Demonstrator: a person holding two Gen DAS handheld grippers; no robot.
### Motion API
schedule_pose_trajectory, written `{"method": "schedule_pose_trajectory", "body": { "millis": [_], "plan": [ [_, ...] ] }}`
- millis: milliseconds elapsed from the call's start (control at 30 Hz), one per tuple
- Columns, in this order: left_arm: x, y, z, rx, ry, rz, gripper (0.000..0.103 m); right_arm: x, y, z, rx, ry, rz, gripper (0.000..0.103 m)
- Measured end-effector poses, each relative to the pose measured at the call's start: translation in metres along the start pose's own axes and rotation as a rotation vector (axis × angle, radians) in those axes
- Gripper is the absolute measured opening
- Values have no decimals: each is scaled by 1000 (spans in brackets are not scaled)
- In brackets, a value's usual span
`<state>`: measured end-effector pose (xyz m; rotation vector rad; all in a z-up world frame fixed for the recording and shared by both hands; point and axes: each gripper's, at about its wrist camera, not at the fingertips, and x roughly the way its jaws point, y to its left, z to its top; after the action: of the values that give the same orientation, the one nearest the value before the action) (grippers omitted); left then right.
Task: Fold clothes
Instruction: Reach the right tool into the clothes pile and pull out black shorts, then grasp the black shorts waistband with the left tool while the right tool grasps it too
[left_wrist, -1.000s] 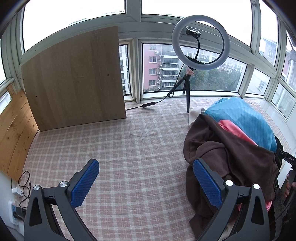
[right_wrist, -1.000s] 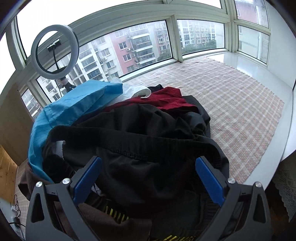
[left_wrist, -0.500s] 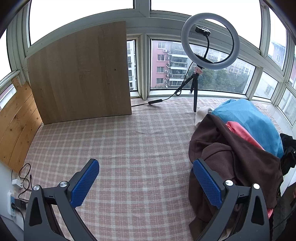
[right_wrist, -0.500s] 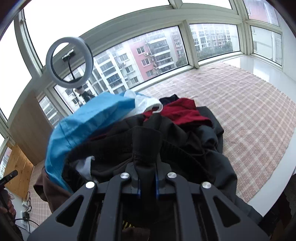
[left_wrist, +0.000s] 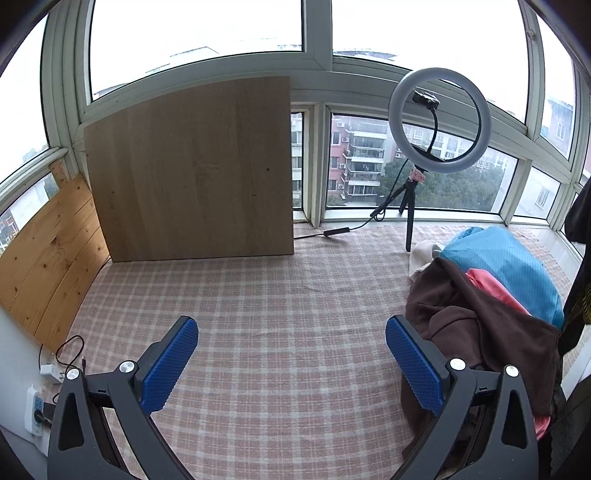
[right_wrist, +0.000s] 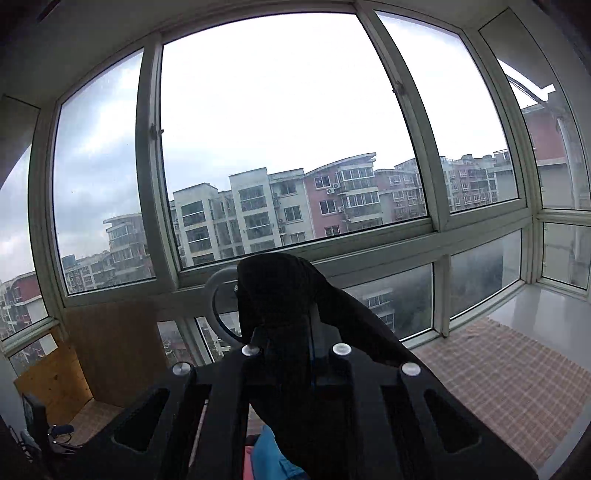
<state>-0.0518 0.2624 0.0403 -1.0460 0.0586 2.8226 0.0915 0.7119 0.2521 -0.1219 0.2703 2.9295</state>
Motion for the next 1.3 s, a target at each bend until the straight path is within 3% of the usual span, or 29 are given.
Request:
{"method": "schedule_pose_trajectory", "body": {
  "millis": [167, 400, 500, 567, 633, 700, 767, 967, 1067, 1300],
  "plan": [
    [-22, 67, 0, -43, -37, 37, 102, -11, 109, 28, -107, -54, 146, 8],
    [-54, 169, -4, -61, -90, 122, 102, 23, 247, 11, -122, 38, 350, 8],
    [-42, 200, -10, -52, -60, 139, 102, 92, 318, -46, -187, 286, 397, 16],
    [-34, 219, -14, -46, -39, 150, 102, 141, 360, -99, -247, 485, 412, 64],
    [-18, 233, -21, -25, -3, 140, 102, 182, 382, -175, -304, 674, 356, 64],
    [2, 243, -28, -3, 41, 122, 102, 201, 380, -230, -288, 789, 318, 64],
    [26, 249, -35, 20, 97, 97, 102, 200, 356, -270, -218, 823, 290, 64],
    [104, 241, -57, 65, 262, -23, 102, 165, 307, -360, -164, 938, 99, 64],
    [131, 229, -65, 66, 308, -72, 102, 161, 292, -403, -82, 1015, 84, 64],
    [182, 198, -90, 110, 447, -109, 102, 161, 277, -448, 46, 1088, 73, 64]
  ]
}}
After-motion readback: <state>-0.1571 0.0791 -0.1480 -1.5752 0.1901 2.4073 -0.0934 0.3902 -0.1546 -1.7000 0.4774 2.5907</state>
